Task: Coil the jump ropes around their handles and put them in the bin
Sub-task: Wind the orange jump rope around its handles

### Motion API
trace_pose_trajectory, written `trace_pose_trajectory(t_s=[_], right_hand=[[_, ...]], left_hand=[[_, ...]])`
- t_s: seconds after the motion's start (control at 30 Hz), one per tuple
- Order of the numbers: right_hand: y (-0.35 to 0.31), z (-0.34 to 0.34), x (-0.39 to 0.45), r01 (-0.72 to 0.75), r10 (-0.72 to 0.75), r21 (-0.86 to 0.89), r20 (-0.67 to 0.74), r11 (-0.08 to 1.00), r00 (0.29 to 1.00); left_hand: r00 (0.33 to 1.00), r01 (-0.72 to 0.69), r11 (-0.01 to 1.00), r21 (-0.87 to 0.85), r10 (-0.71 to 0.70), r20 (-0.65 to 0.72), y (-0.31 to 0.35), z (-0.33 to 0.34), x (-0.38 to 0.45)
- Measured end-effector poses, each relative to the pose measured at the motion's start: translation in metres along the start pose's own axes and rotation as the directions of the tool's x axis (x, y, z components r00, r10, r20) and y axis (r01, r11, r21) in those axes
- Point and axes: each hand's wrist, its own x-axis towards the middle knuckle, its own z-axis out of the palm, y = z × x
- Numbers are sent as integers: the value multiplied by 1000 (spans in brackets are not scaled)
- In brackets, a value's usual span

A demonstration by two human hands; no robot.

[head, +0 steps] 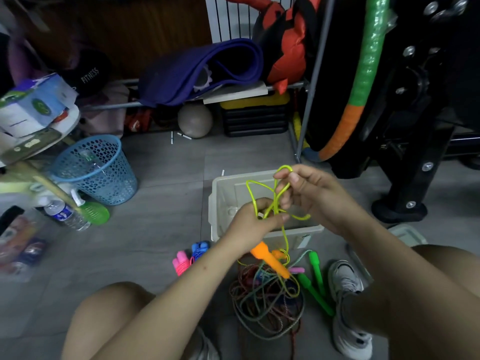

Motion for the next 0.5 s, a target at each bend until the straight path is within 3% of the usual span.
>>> trace_pose_trajectory(t_s=[0.17,0.23,0.3,0.4,0.5], right_hand=[[-8,-7,-1,-30,-23,-211,-246,977,969],[-7,-10,-5,-119,2,-341,-325,932,946],[0,-10,-9,-307,147,-421,-371,854,917],[17,-10,-17,-484,416,-540,-254,688,873],[28,-3,-22,-437,509,-570,-40,695,860]], left_hand=[[997,73,983,-168,-70,23,7,-6,3],[996,80,961,-264,-84,-3,7,-8,5],[995,89,928,-362,-95,2,9,-9,5],[994,113,840,-531,-98,57,14,-10,6],[988,152,722,-675,-124,89,15,-14,10]])
